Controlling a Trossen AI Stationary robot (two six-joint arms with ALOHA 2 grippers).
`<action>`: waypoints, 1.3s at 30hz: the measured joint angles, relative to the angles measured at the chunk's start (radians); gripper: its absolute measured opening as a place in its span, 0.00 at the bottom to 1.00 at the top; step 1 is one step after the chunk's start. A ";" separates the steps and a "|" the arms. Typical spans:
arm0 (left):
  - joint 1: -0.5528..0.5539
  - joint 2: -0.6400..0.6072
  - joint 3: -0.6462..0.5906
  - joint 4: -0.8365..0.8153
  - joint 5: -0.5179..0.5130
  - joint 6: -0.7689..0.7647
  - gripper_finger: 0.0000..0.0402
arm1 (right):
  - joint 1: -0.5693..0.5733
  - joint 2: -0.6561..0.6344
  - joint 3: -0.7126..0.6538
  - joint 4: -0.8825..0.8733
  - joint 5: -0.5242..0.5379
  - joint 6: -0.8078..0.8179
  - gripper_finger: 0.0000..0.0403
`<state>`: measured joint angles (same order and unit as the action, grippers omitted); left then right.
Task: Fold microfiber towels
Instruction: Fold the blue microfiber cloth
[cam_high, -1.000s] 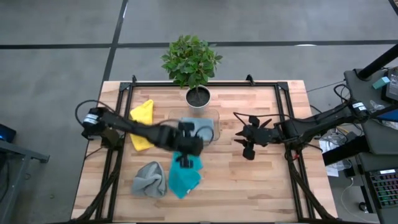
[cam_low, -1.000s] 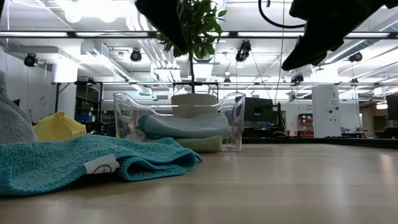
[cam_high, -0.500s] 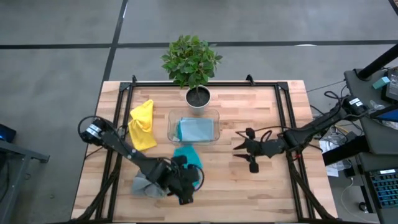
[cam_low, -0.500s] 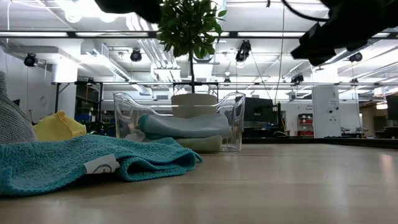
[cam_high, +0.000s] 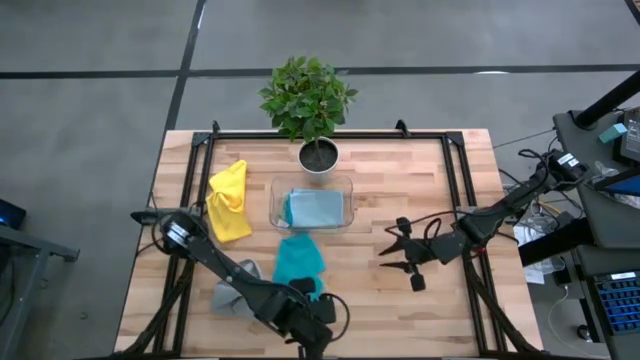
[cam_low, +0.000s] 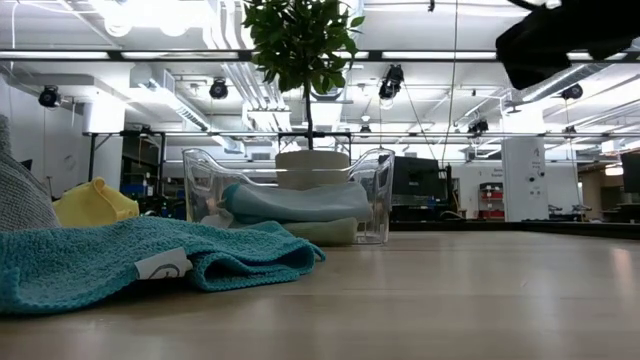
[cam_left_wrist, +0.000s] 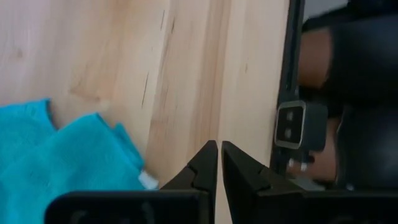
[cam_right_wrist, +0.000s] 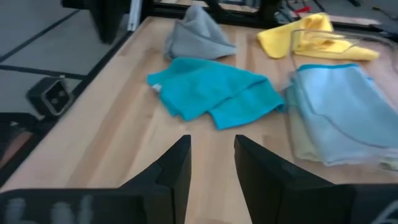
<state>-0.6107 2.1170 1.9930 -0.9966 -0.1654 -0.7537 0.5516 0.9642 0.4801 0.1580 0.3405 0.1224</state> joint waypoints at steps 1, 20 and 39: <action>-0.003 0.015 0.030 -0.038 0.008 0.000 0.02 | 0.012 0.000 0.000 -0.003 0.000 0.009 0.28; -0.085 0.042 -0.025 -0.307 -0.033 0.001 0.17 | 0.097 0.001 -0.003 -0.019 0.114 0.061 0.28; -0.085 0.035 -0.375 0.107 -0.030 -0.001 0.42 | 0.096 0.001 -0.003 -0.019 0.134 0.068 0.28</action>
<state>-0.6954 2.1525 1.6176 -0.8896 -0.1949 -0.7544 0.6479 0.9649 0.4770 0.1394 0.4746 0.1905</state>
